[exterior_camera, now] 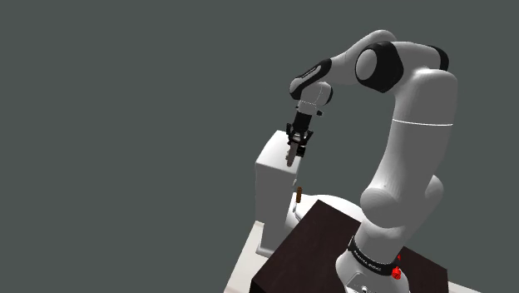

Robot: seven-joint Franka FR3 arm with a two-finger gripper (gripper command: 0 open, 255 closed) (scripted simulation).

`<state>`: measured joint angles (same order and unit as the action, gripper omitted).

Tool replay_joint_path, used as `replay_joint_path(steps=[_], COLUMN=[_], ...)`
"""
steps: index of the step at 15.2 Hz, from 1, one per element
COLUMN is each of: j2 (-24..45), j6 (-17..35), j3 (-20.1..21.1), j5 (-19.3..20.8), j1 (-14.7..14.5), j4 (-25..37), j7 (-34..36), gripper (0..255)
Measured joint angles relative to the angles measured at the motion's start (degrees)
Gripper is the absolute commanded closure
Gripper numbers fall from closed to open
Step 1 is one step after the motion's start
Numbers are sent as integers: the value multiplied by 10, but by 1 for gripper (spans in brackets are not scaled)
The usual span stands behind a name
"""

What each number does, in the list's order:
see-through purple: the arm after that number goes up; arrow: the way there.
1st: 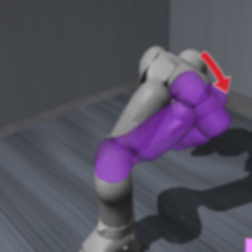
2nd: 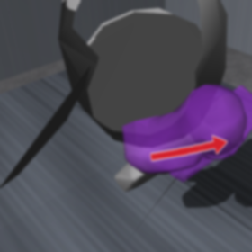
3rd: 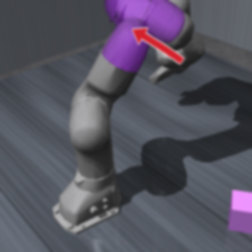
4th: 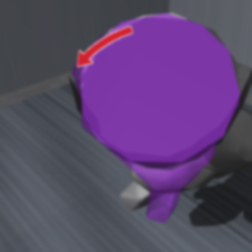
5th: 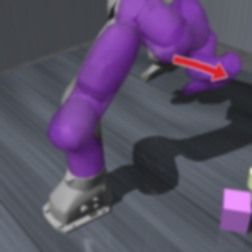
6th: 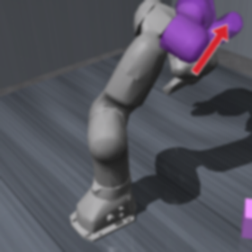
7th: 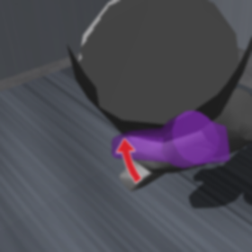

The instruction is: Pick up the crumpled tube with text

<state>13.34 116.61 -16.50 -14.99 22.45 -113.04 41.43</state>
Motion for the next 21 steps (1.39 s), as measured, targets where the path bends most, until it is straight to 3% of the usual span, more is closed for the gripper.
replay_joint_path(steps=[7, 21], j2=[-1, -45], j6=[-2, -93], j3=[0, -5], j5=[1, 23], j1=[0, -2], j4=[1, 53], j7=[1, 26], gripper=[255, 255])
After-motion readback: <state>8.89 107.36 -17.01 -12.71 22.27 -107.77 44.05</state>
